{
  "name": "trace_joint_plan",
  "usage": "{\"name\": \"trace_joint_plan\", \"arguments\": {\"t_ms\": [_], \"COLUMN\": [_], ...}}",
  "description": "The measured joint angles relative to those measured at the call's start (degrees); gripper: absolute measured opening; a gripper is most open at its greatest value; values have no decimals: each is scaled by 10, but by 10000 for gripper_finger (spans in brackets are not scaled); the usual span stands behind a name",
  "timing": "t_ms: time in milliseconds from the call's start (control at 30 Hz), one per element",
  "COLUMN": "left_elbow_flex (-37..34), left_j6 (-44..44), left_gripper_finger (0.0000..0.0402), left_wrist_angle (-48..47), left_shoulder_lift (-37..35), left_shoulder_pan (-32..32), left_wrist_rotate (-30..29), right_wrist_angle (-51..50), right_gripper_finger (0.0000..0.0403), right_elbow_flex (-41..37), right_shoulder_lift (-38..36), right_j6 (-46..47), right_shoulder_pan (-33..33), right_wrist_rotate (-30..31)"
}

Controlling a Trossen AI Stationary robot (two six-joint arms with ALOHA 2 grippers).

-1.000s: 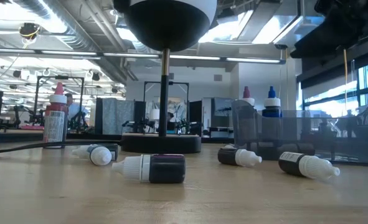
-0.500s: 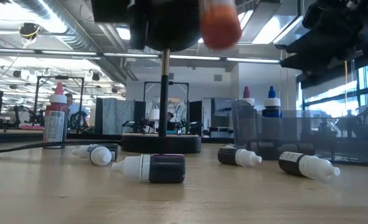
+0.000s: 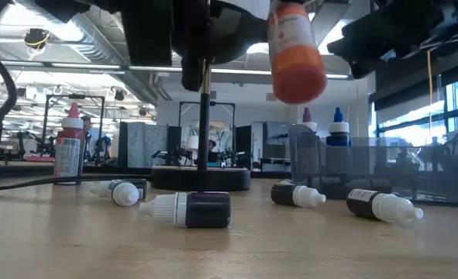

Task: Pick & Place food coloring
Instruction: Put the top large orange food coloring bottle into the black container

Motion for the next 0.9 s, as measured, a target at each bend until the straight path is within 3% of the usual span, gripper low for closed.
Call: {"name": "trace_joint_plan", "arguments": {"t_ms": [267,500,900], "left_elbow_flex": [0,0,0], "left_j6": [-36,52,89], "left_gripper_finger": [141,141,141], "left_wrist_angle": [0,-9,-12], "left_shoulder_lift": [0,0,33], "left_shoulder_pan": [0,0,0], "left_wrist_rotate": [77,3,0], "right_wrist_angle": [-3,-32,-94], "right_gripper_finger": [152,152,152], "right_elbow_flex": [43,94,119], "right_shoulder_lift": [93,129,130], "right_j6": [-128,-165,-167], "right_shoulder_pan": [0,0,0], "right_wrist_rotate": [-18,-18,-12]}}
